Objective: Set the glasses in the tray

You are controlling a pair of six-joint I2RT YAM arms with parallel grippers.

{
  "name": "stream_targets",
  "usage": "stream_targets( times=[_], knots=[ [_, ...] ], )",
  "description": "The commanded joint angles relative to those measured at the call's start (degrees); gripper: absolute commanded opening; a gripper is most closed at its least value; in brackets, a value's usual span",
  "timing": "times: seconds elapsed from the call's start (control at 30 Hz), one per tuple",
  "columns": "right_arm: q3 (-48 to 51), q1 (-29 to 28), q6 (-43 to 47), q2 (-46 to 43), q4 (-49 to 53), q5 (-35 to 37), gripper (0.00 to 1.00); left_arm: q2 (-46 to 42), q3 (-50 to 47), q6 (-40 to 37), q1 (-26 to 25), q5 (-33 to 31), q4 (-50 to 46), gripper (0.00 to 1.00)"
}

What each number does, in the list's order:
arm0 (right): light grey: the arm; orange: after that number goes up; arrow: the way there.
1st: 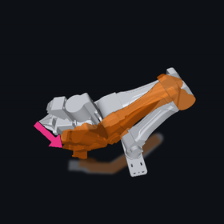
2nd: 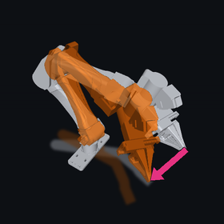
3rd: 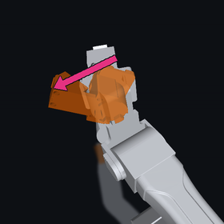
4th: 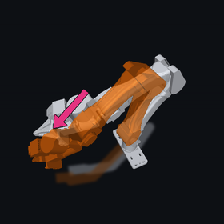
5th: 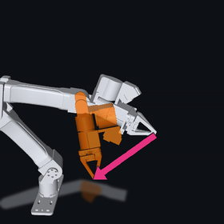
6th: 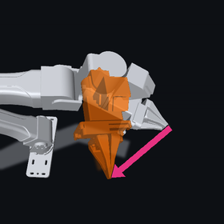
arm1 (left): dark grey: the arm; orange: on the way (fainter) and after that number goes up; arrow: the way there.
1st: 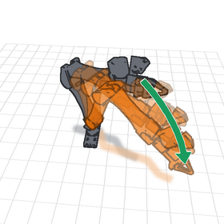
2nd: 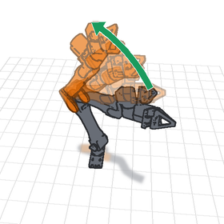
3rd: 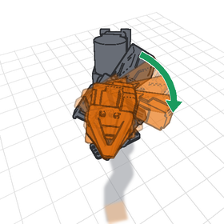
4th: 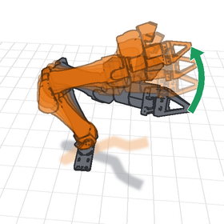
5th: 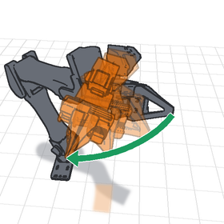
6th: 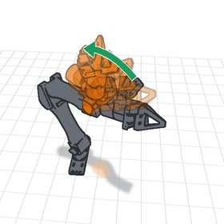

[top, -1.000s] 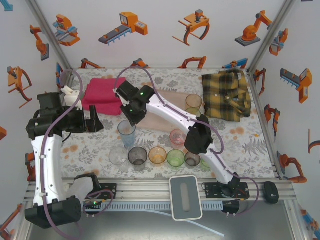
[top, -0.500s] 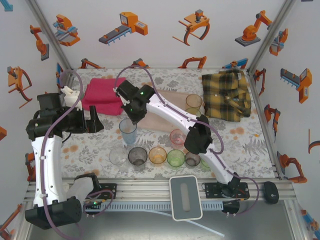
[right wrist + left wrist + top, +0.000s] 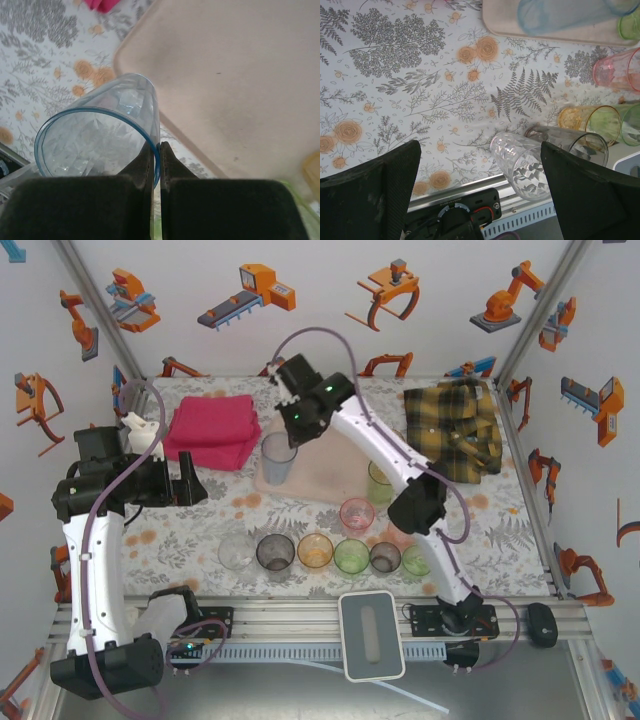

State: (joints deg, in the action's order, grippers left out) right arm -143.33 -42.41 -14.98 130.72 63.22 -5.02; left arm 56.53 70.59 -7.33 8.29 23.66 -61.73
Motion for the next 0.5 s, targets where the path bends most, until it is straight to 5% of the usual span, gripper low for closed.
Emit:
stream_targets(
  times=[0.0, 0.47],
  knots=[
    [-2.5, 5.6, 0.0, -6.8, -0.8, 1.3, 0.03, -0.2, 0.1, 0.1, 0.3, 1.4, 0.0, 0.97],
    [3.0, 23.5, 0.8, -10.7, -6.2, 8.0, 0.04, 1.4, 0.3, -0.3, 0.3, 0.8, -0.6, 0.97]
  ],
)
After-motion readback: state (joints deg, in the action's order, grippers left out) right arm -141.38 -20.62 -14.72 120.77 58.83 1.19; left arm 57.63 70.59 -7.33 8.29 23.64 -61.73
